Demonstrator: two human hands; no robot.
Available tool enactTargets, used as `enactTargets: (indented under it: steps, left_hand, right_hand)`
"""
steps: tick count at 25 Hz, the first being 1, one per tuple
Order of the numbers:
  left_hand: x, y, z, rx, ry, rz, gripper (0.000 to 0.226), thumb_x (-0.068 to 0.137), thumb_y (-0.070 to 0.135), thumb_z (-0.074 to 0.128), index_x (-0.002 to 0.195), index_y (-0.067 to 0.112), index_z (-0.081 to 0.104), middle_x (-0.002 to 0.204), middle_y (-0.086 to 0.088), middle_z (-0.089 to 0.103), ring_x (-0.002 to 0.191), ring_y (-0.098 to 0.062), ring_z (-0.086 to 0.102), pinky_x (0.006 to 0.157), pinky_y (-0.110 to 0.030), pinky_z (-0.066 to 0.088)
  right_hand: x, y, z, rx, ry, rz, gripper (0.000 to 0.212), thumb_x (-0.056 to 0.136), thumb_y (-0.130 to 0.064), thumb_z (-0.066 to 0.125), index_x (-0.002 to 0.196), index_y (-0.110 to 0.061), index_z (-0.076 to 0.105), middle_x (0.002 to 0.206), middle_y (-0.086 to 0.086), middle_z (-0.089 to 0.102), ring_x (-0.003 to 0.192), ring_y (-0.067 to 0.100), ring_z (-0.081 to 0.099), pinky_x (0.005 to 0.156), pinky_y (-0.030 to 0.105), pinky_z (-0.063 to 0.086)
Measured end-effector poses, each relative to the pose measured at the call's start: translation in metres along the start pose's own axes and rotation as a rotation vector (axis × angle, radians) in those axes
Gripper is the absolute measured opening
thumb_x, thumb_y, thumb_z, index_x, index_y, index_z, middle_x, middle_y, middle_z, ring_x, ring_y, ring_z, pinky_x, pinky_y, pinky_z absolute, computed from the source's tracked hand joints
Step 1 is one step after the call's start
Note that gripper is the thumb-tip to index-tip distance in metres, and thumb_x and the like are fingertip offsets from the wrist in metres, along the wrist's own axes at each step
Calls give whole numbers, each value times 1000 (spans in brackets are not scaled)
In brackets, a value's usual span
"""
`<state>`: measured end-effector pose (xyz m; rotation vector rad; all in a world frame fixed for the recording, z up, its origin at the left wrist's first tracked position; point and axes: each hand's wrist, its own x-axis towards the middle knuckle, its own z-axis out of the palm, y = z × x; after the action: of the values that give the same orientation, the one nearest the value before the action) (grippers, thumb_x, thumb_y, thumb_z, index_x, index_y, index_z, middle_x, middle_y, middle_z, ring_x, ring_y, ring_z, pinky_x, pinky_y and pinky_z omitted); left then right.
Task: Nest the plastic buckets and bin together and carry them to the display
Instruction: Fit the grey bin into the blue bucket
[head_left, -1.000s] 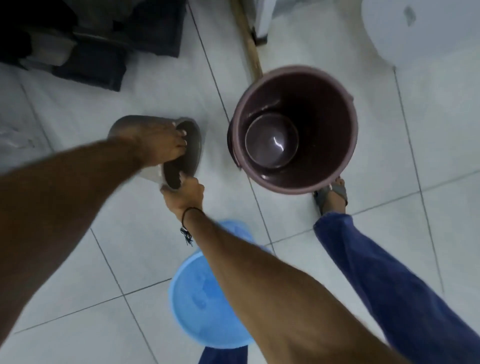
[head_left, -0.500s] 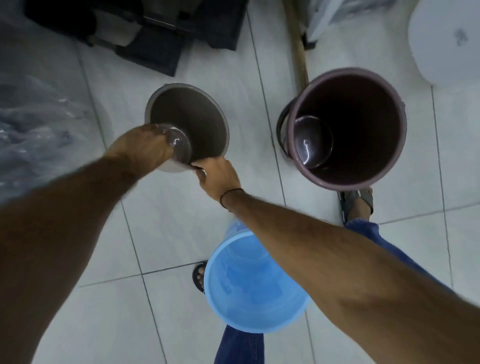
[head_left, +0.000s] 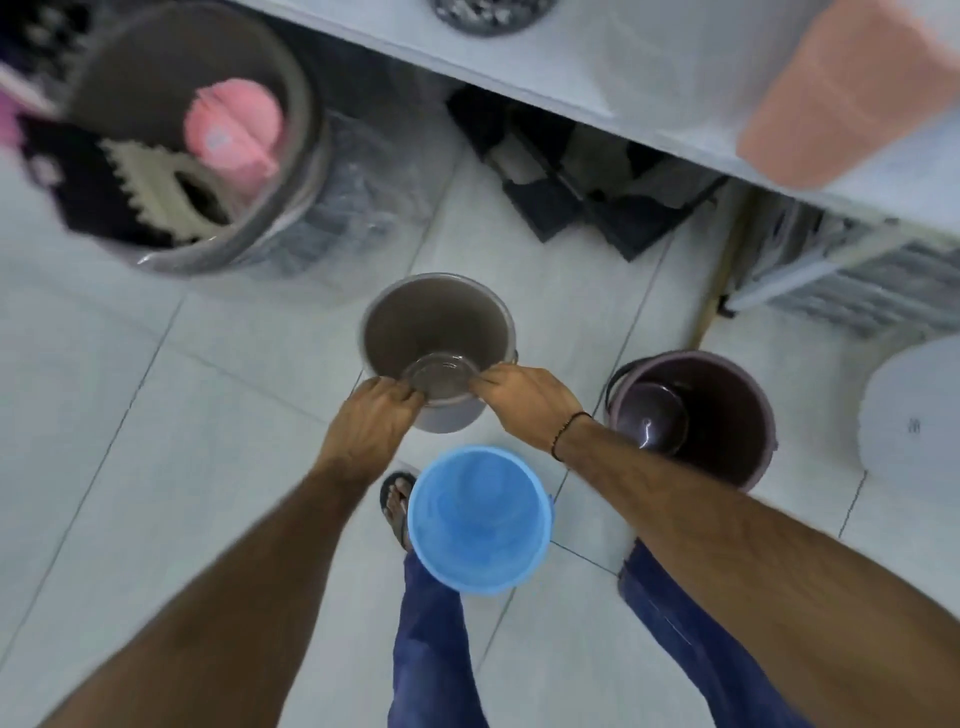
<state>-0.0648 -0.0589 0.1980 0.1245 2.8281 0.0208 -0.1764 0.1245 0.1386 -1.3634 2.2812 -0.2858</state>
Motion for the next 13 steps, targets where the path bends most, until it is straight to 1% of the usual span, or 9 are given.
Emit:
enactTargets:
  steps: [2,3,4,5,7,10,13]
  left_hand:
    - [-43,30,-18,-64,42,-114,21,71,12,66,90,9,72,78,-10,70,74,-32,67,69,-35,53]
    - [-66,47,-26,-105,47,-180,23,74,18,58,91,10,71,81,-9,71,77,-32,67,71,-35,53]
    - [-87,65,-27,-137,35,-236,24,76,19,56,94,12,71,83,-7,71,79,-31,66,72,-35,52]
    - [-108,83,-24,-172,13,-282,23,75,19,63,96,13,71,84,-5,71,79,-29,66,72,-34,52]
    - [-141,115,-7,-238,-22,-334,32,66,18,77,97,16,71,81,-2,70,76,-26,65,68,-32,51]
    - [-172,155,38,-317,-71,-408,32,66,19,78,98,20,71,84,1,70,78,-23,64,70,-32,51]
    - [-181,182,102,-400,-126,-461,30,69,21,75,99,21,71,87,2,71,80,-22,63,71,-30,52]
  right_hand:
    - [-30,-18,-21,-40,-51,-99,38,83,1,51,116,-15,62,117,3,67,112,26,61,79,40,57]
    - [-46,-28,-31,-69,-84,-154,36,84,1,52,115,-15,61,117,3,67,112,26,61,78,40,57]
    - [-61,-37,-36,-94,-106,-198,35,85,0,54,115,-15,61,115,4,67,110,26,61,76,39,56]
    - [-76,-46,-38,-120,-130,-250,34,85,-1,55,115,-16,61,114,4,67,108,26,62,74,39,55]
    - [-103,-57,-27,-168,-209,-328,35,85,0,56,116,-15,61,114,5,67,106,28,64,72,39,55]
    - [-132,-66,11,-216,-340,-387,42,82,4,54,120,-14,59,117,7,67,108,30,62,77,42,55]
    - [-141,-64,67,-308,-436,-398,37,86,2,49,119,-11,60,117,9,65,109,31,61,79,42,54]
